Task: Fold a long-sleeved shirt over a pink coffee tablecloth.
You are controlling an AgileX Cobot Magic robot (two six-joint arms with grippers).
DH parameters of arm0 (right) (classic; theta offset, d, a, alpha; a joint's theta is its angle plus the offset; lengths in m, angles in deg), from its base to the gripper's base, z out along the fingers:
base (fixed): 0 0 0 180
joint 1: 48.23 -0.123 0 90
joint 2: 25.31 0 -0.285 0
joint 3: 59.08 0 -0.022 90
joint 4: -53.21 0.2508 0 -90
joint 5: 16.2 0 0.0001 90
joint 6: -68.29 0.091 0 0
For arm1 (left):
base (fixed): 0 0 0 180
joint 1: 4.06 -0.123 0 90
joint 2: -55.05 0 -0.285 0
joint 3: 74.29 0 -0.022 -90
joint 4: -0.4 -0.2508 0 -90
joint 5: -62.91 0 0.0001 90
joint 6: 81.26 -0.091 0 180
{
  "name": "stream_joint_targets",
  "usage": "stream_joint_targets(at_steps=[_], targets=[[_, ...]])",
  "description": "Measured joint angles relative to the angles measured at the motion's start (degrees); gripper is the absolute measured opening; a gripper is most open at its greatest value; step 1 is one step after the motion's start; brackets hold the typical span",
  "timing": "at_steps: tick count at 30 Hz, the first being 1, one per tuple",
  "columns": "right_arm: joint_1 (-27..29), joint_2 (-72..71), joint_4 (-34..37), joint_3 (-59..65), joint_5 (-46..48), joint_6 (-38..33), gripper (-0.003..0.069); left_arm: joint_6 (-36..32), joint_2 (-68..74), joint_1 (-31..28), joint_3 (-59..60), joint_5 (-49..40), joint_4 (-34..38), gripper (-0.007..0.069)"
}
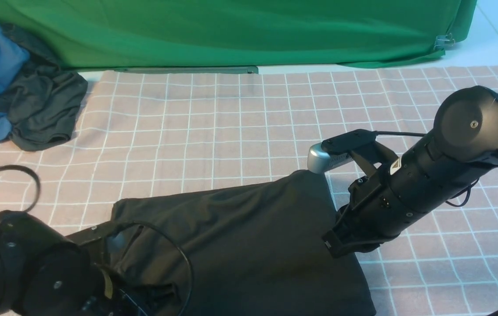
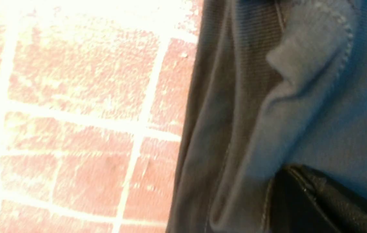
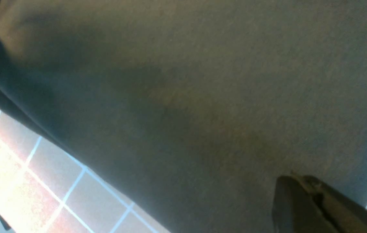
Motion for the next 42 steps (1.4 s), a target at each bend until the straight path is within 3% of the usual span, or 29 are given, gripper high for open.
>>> stream_joint_targets(at_steps=[7,11,16,23,29,32,37,42], targets=[[0.0,0.0,0.0,0.0,0.58,-0.47,0.0037,2.89,-6.91,-0.05,-7.45,-2.77,-4.2,0.0013],[0.0,0.0,0.0,0.0,0.63,-0.52,0.0037,5.42,-5.57,-3.14,-10.36,-4.35,-7.77,0.0013],[0.0,0.0,0.0,0.0,0.58,-0.52,0.0037,-0.68,-0.2,-9.44,-9.88,-2.23,-3.82,0.0013],[0.0,0.0,0.0,0.0,0.58,-0.52,0.0037,-5.27,6.18,-10.33,-8.25,0.89,-1.99,0.0013],[0.0,0.0,0.0,0.0,0.69,-0.52,0.0038,-0.75,7.28,-12.86,-8.25,-6.76,-11.62,0.0013],[0.0,0.0,0.0,0.0,0.83,-0.52,0.0038,-0.71,7.28,-14.24,-8.25,-7.34,-12.3,0.0013],[0.01,0.0,-0.13,-0.27,1.42,-0.52,0.0041,-4.68,5.63,-14.3,-9.52,-6.68,-8.35,0.0013],[0.06,0.07,-1.42,-5.73,1.68,-0.47,0.0041,-12.93,1.98,-14.3,-14.96,-2.77,2.18,0.0013]])
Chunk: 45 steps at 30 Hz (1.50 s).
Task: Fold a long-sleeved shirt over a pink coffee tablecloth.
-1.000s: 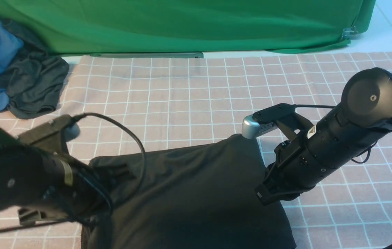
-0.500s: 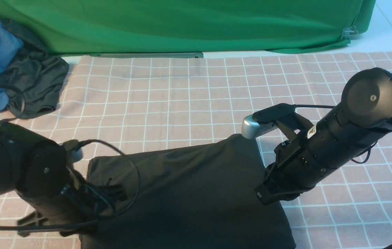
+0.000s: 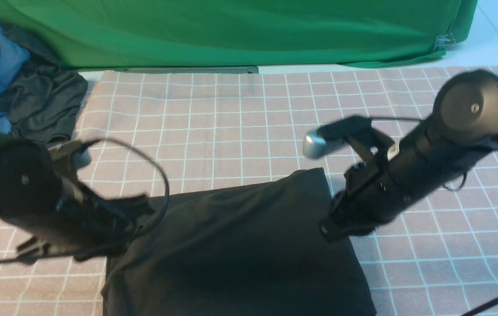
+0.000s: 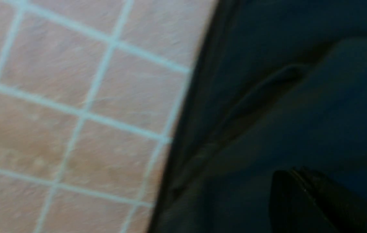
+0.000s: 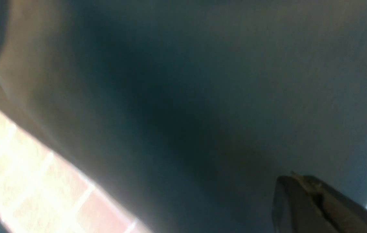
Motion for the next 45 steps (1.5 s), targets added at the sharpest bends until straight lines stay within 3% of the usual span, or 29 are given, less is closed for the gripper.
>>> stream_joint_targets(at_steps=[8,12,21,27,34,40,45], targets=[[0.0,6.44,-6.12,-11.13,-0.01,4.89,0.0035,-16.92,7.4,0.07,-4.15,6.43,16.81,0.0013],[0.14,13.0,-6.66,-13.97,-0.6,5.39,0.0035,-22.35,14.36,0.07,-4.15,6.79,19.78,0.0013],[5.61,19.76,-5.31,-14.5,-0.58,6.85,0.0035,-13.07,19.57,0.07,-4.23,10.87,9.77,0.0013],[8.67,18.79,-7.04,-14.5,2.24,4.4,0.0035,-12.21,16.2,0.07,-4.28,11.1,7.99,0.0013],[8.26,9.43,-7.39,-13.91,11.12,2.72,0.0035,-11.86,7.14,0.01,-4.28,9.8,7.17,0.0013],[6.48,5.86,-7.43,-9.05,4.58,3.5,0.0035,-10.84,6.95,-0.04,-4.28,9.86,7.1,0.0013],[5.08,5.87,-7.47,-8.25,9.33,1.58,0.0035,-6.52,8.24,-2.57,-4.28,9.03,3.56,0.0013]])
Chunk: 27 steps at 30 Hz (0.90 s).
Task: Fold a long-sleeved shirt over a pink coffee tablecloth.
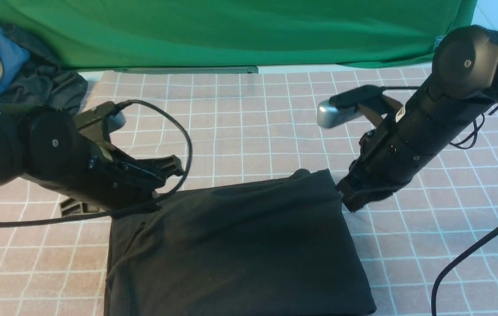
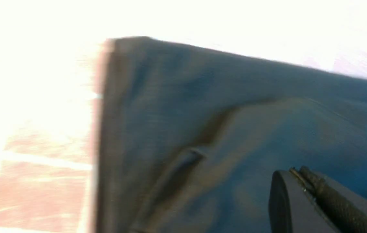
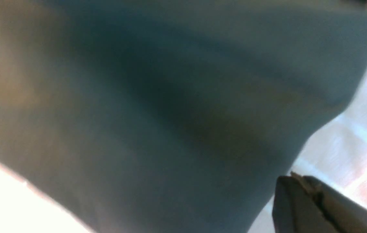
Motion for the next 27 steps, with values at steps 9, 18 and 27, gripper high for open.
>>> stream_joint_targets(at_steps=[9,18,27], targets=[[-0.33,-1.93,0.38,0.65,0.74,-1.43,0.0035,-1.61,1.45,-8.72,0.0,-0.42,-1.78,0.0017],[-0.33,-2.27,0.96,0.65,0.17,-1.61,0.0035,-5.19,9.3,-8.76,0.0,4.69,-4.09,0.0328],[-0.33,-2.32,1.14,0.65,0.17,-1.74,0.0035,-7.39,13.17,-8.76,-0.47,10.63,-3.06,0.0433]])
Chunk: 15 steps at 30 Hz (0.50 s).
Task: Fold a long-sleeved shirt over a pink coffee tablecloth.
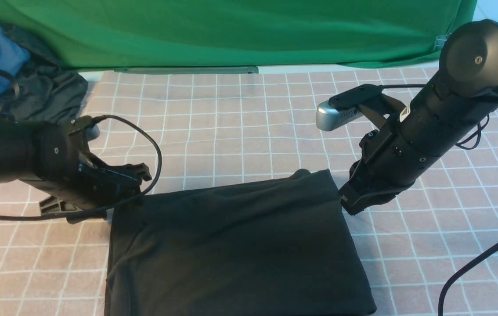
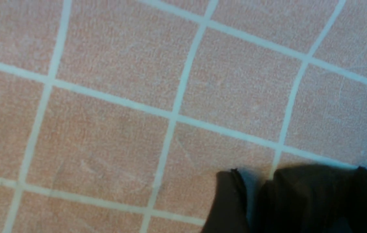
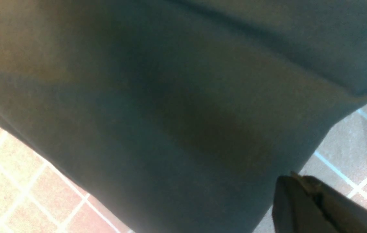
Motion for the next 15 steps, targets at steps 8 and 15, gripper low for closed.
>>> stream_joint_targets(at_steps=[8,15], targets=[[0.0,-0.08,0.0,0.0,-0.01,-1.13,0.0035,-2.82,-0.62,0.0,0.06,-0.42,1.16,0.0046],[0.0,-0.08,0.01,0.0,-1.72,-1.03,0.0035,-3.4,-4.07,0.0,-1.9,-0.9,1.2,0.0046]])
